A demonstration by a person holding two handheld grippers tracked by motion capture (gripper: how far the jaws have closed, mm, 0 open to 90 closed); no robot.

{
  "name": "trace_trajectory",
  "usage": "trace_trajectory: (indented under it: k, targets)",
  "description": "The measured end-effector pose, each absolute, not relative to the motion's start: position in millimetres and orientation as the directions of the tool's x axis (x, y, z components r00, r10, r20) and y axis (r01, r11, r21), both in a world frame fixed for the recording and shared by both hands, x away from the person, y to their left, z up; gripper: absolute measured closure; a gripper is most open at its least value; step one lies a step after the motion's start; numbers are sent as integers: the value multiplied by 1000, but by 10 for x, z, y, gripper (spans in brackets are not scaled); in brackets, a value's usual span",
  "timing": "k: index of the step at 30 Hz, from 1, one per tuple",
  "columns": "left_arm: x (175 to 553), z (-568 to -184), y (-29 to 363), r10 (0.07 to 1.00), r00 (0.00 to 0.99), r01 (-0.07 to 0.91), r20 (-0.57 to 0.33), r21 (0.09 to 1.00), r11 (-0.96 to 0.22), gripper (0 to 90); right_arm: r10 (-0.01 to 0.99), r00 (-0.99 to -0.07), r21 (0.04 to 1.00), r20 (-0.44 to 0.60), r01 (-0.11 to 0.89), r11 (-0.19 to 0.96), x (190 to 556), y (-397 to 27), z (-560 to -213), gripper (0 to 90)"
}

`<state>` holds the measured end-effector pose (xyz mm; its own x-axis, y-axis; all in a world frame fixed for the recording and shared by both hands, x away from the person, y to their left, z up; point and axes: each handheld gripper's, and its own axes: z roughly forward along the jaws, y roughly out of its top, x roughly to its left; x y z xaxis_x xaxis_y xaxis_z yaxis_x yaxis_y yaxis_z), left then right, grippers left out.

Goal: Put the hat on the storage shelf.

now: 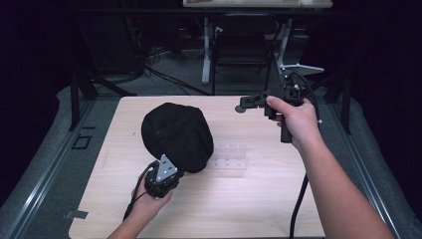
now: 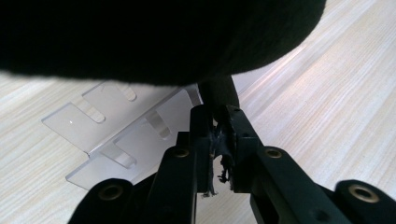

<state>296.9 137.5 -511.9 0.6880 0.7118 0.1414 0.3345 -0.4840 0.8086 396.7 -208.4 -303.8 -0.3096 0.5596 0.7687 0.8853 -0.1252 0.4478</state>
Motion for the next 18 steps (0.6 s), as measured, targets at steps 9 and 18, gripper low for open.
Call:
trace_trajectory:
  k: [9, 18]
  targets:
    - [2915, -5071, 1656, 756, 652, 373, 62, 841, -391, 592, 642, -335, 511, 689, 853, -103, 3793, -2152, -3118, 799]
    - [2893, -5147, 2018, 792, 610, 401, 36, 848, -347, 498, 732, -357, 556, 580, 831, -35, 3572, -2203, -3398, 747]
